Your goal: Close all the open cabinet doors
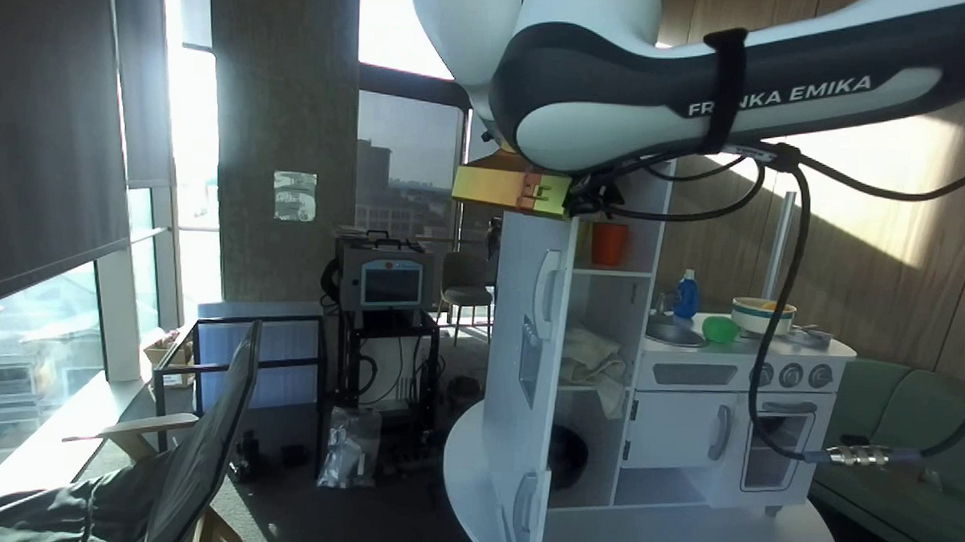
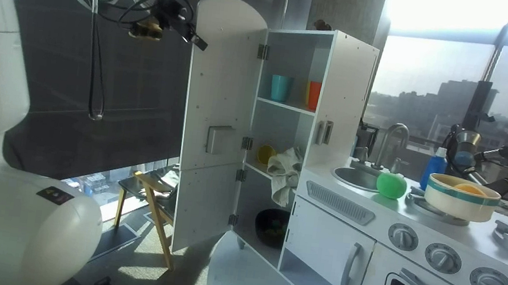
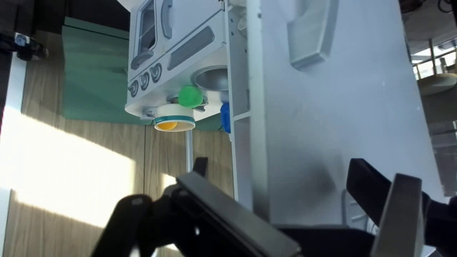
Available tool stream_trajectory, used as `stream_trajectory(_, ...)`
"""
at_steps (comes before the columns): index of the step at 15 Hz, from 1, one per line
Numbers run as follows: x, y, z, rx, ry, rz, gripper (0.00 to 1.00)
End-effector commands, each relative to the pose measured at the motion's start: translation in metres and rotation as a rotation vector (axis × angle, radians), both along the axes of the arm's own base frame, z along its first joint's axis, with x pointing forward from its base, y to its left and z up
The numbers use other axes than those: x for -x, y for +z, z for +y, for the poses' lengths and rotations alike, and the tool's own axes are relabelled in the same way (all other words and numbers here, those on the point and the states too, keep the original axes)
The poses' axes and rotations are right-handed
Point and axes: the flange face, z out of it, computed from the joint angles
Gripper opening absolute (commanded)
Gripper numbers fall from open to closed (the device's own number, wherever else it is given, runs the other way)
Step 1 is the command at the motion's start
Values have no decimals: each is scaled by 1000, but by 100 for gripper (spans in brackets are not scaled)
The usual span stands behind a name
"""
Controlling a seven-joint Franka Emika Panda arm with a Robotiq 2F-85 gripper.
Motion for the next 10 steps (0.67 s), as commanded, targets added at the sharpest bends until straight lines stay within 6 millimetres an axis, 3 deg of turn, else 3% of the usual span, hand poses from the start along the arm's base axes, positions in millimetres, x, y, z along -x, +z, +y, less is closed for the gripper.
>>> stream_trajectory(1,4,21,-83,-29,-95,-45,100)
stream_trajectory(6,-1,17,-157,-65,-196,-59,100)
stream_trajectory(10,-18,3,-203,-97,-228,-98,100)
